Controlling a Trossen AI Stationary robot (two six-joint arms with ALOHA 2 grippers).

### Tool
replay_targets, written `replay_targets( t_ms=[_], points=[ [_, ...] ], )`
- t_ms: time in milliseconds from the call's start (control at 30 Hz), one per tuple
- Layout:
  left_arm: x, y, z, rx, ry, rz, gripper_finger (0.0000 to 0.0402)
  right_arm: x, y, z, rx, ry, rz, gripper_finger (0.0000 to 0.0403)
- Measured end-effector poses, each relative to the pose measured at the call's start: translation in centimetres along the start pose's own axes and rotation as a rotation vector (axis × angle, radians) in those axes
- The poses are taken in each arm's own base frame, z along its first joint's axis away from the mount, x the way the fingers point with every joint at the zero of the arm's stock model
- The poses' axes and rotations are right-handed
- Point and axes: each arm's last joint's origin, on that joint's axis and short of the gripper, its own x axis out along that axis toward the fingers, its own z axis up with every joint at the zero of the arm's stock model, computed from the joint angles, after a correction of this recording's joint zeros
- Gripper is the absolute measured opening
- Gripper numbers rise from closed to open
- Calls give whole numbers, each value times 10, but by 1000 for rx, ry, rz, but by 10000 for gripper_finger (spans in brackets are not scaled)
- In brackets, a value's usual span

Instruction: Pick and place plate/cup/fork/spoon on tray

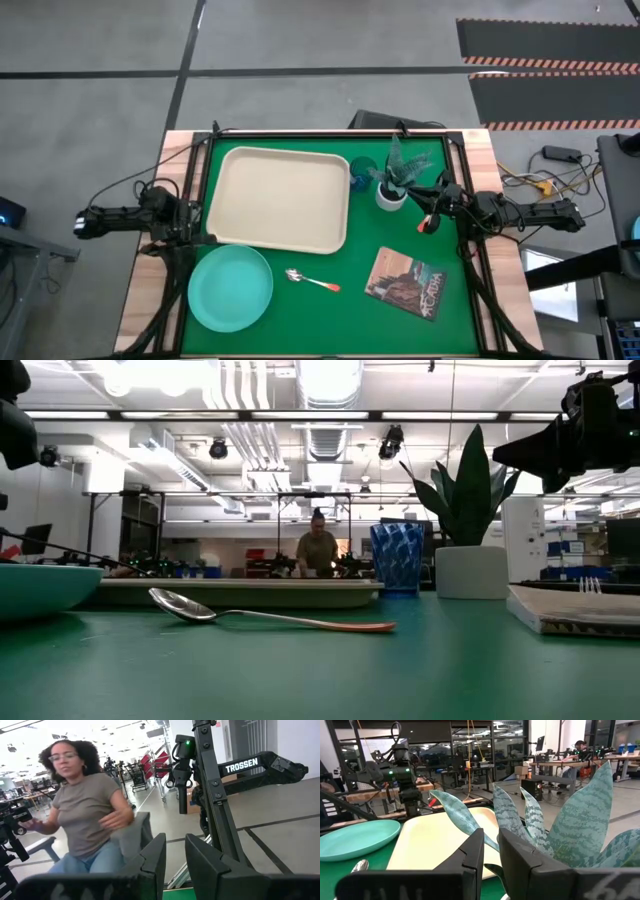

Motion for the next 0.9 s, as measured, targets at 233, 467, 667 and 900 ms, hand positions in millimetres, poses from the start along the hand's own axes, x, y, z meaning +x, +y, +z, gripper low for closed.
replay_targets(
  t_ms=[233, 467, 667, 900],
  points=[
    [0, 0, 0, 0, 0, 0, 59, 0, 0, 0, 1, 0, 0, 52],
    [0, 0, 0, 0, 0, 0, 59, 0, 0, 0, 0, -1, 0, 52],
    [0, 0, 0, -16, 0, -1, 59, 0, 0, 0, 20, 0, 1, 52],
    [0, 0, 0, 0, 0, 2, 59, 0, 0, 0, 252, 0, 7, 52]
  ],
)
